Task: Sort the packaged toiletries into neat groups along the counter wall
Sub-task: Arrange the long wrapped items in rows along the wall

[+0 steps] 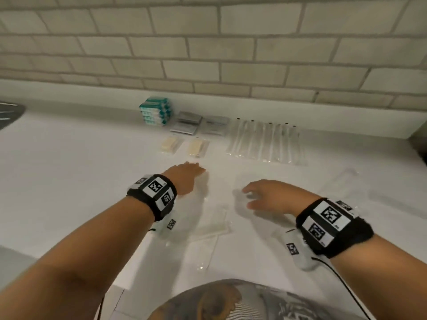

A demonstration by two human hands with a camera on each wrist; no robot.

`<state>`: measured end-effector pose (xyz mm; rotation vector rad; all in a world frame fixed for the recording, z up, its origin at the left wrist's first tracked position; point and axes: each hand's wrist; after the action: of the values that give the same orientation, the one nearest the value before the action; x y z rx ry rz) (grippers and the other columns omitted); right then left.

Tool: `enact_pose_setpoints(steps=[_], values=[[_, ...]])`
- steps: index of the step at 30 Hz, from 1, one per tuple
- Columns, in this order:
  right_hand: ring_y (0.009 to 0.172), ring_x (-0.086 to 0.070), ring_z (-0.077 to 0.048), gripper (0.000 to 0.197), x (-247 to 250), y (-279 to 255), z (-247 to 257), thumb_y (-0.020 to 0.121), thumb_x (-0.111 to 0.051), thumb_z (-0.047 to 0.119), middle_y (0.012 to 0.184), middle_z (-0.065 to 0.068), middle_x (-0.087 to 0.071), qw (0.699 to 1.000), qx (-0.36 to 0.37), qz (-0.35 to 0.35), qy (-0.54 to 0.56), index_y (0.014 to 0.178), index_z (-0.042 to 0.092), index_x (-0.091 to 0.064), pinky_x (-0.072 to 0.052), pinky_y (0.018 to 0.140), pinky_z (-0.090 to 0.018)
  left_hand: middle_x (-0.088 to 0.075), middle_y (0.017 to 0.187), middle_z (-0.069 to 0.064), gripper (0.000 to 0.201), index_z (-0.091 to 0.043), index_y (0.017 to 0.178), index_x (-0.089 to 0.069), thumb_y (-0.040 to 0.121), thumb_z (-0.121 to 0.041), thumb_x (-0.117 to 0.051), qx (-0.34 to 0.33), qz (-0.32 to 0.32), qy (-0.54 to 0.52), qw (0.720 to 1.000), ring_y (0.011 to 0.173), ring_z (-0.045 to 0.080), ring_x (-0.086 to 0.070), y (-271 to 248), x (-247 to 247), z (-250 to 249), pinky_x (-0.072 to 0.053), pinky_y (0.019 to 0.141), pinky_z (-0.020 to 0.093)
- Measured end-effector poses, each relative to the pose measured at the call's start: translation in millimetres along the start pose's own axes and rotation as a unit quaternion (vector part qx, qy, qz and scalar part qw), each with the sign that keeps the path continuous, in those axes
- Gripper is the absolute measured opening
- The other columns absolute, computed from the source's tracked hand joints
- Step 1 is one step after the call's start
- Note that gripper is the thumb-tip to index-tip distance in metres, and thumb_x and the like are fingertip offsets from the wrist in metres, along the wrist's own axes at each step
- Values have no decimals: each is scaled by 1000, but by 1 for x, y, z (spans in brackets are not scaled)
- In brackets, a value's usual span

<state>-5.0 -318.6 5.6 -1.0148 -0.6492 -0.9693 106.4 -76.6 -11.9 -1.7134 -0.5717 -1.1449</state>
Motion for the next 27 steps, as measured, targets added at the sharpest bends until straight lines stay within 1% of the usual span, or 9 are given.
enact_pose_setpoints(steps=[2,6,9,11,15,18,20,24,27], values=[[124,-48,-12,50,-17,-1,26,90,-57,42,139,9,-46,999,31,23,-28,138,33,-45,-37,98,-26,-6,162,-3,69,-29,153,-14,94,-4,-37,1,11,22,1000,148,20,-10,-9,-12,15,-12,120,39],[99,-49,-17,52,-42,-1,62,86,-57,51,111,6,-47,992,40,55,-105,132,29,-48,-37,76,-30,-42,139,4,49,-29,142,-42,94,-30,-53,-5,-74,62,995,124,29,-42,-21,-17,22,-35,105,41],[99,-48,-23,56,-55,0,83,80,-61,56,107,1,-41,986,3,38,-163,128,29,-48,-41,76,-34,-48,130,4,46,-29,131,-49,89,-43,-58,2,-90,77,993,119,28,-43,-24,-17,25,-34,101,40],[99,-48,-25,47,-60,2,95,81,-66,47,110,-2,-42,983,-7,15,-185,119,23,-50,-42,79,-36,-47,126,6,45,-24,123,-52,85,-47,-60,12,-62,41,997,118,30,-42,-28,-18,28,-38,99,41],[88,-44,-19,25,-61,3,103,86,-68,29,105,0,-45,993,-22,10,-115,97,19,-47,-38,71,-28,-58,115,16,46,-6,107,-59,82,-43,-66,1,-23,-43,999,103,32,-56,-30,-23,36,-46,85,39],[84,-45,-19,19,-61,-1,102,89,-60,18,96,-1,-50,992,-29,36,-116,98,17,-44,-31,57,-25,-55,106,2,50,-10,115,-50,82,-42,-70,-2,-16,-98,995,94,23,-55,-34,-28,42,-43,79,31],[82,-47,-20,15,-60,-6,98,88,-53,11,95,-1,-52,992,-58,47,-101,101,16,-47,-31,56,-26,-50,101,-3,47,-15,112,-48,81,-41,-72,-4,-10,-103,995,90,17,-51,-36,-27,44,-39,77,27],[70,-44,-13,11,-48,-23,83,88,-42,3,82,1,-49,989,-148,-1,-11,88,15,-44,-30,54,-24,-58,103,5,22,-12,103,-55,88,-27,-61,-39,2,-61,997,91,21,-54,-42,-25,31,-38,75,25],[85,-53,-21,12,-43,-40,65,93,-45,9,99,-6,-59,975,-209,-68,45,103,11,-52,-38,65,-27,-54,100,6,13,-11,104,-46,92,-14,-48,-68,-7,-105,992,82,19,-50,-47,-27,13,-37,65,26]])
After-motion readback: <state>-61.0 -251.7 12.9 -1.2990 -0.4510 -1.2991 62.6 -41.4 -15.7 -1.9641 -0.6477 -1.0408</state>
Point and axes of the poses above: each hand's wrist, its own y-axis towards the middle knuckle, its own x-axis out of the back of the hand, z = x × y
